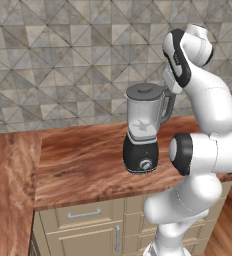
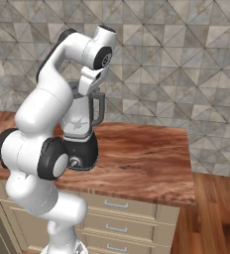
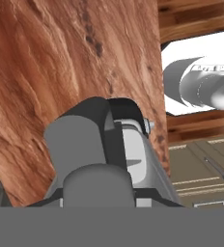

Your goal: Close the lid blender by securely placing the lid on top.

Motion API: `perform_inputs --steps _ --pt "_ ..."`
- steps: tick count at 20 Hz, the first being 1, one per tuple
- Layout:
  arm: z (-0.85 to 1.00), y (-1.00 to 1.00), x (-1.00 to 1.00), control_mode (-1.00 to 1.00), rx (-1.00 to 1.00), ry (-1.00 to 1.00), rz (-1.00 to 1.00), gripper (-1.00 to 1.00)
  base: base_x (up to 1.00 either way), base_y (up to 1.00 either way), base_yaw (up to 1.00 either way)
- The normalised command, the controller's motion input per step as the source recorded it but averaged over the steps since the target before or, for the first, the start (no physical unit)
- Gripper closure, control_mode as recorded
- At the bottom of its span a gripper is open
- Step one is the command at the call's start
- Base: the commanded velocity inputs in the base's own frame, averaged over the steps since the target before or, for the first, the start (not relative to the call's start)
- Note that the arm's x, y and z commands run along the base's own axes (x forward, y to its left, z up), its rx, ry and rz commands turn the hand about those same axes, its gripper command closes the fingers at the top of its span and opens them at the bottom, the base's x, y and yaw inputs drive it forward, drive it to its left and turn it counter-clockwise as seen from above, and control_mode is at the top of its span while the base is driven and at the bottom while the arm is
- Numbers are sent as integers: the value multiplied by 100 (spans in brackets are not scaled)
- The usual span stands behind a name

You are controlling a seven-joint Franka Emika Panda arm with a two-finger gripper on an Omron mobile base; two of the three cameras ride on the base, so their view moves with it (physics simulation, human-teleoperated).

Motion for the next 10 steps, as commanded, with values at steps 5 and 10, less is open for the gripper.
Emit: perform_inputs --steps 5,10 --pt "-28 3 -8 -100 0 0 2 -100 0 0 0" --pt "-9 1 -9 -100 0 -1 2 -100 0 0 0"
